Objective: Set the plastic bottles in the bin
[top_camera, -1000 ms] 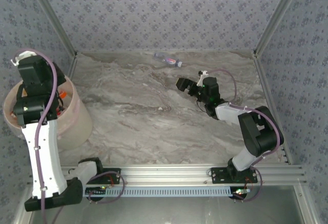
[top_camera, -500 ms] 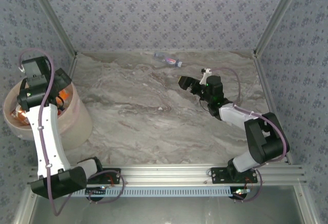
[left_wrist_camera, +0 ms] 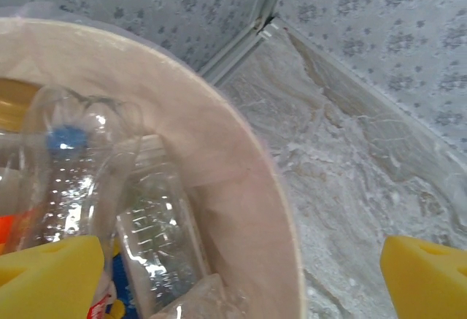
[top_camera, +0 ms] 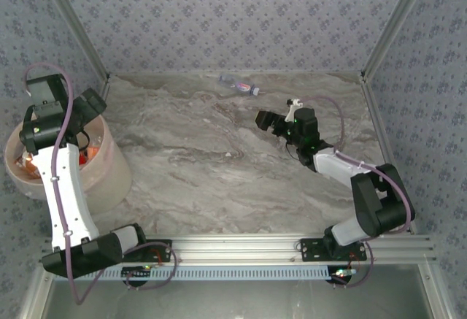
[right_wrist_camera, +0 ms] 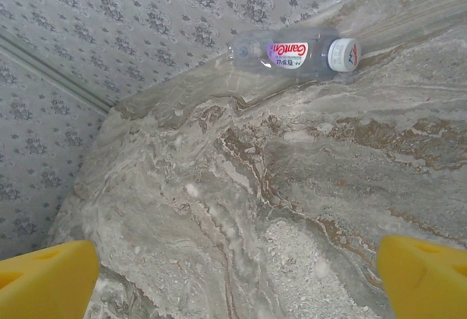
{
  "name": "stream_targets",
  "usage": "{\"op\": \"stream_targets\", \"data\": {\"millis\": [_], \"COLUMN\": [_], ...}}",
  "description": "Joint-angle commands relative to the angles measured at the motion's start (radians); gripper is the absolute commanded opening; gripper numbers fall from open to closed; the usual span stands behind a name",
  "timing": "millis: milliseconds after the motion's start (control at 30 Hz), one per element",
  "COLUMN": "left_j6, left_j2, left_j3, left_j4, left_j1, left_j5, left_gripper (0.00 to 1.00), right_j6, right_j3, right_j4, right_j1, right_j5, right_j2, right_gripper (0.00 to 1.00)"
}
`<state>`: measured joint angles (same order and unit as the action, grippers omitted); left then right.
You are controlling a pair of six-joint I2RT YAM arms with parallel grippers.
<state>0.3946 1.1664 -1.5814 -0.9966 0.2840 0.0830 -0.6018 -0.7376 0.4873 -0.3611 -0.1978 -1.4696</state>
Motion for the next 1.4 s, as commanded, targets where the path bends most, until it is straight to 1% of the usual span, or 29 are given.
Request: {"op": "stream_targets", "data": {"millis": [0, 133, 367, 467, 533, 633, 767, 867, 933, 1000, 1133, 1300, 1367], "left_j6": [0.021, 0.035, 0.040, 0.031, 0.025, 0.048, 0.065, 0.061, 0.055, 0.046, 0.011, 0.002, 0.000], "left_j2": [-0.050, -0.044, -0.014, 0.000, 0.009, 0.016, 0.025, 0.030, 0.032, 0.037, 0.051, 0.062, 0.064], "left_j3": [0.025, 0.025, 0.008, 0.002, 0.021, 0.075, 0.123, 0.152, 0.171, 0.186, 0.205, 0.210, 0.214], "left_j4": [0.072, 0.103, 0.181, 0.230, 0.290, 0.390, 0.457, 0.492, 0.509, 0.516, 0.518, 0.511, 0.509], "left_j1": [-0.045, -0.143, -0.324, -0.388, -0.420, -0.457, -0.490, -0.512, -0.529, -0.544, -0.574, -0.579, -0.580], "left_j5": [-0.070, -0.056, -0.040, -0.104, -0.182, -0.219, -0.249, -0.278, -0.283, -0.284, -0.282, -0.258, -0.254], "left_gripper": [0.98, 0.98, 0.98, 0.98, 0.98, 0.98, 0.98, 0.98, 0.98, 0.98, 0.98, 0.98, 0.98], "right_j6": [0.064, 0.127, 0.187, 0.214, 0.238, 0.265, 0.300, 0.390, 0.494, 0.574, 0.714, 0.820, 0.871], "right_j3": [-0.027, -0.048, -0.089, -0.103, -0.119, -0.149, -0.228, -0.333, -0.427, -0.522, -0.681, -0.875, -0.944], "right_j4": [-0.057, -0.123, -0.166, -0.178, -0.182, -0.190, -0.257, -0.363, -0.469, -0.535, -0.596, -0.648, -0.681], "right_j1": [0.006, 0.010, 0.025, 0.036, 0.049, 0.072, 0.100, 0.118, 0.128, 0.130, 0.144, 0.171, 0.176], "right_j5": [0.030, 0.042, 0.029, 0.028, 0.005, -0.042, -0.068, -0.132, -0.184, -0.189, -0.173, -0.205, -0.240], "right_j2": [0.049, 0.063, 0.059, 0.047, 0.032, -0.001, -0.059, -0.135, -0.199, -0.253, -0.372, -0.530, -0.584], "right_gripper": [1.00, 1.00, 1.00, 1.00, 1.00, 1.00, 1.00, 1.00, 1.00, 1.00, 1.00, 1.00, 1.00]}}
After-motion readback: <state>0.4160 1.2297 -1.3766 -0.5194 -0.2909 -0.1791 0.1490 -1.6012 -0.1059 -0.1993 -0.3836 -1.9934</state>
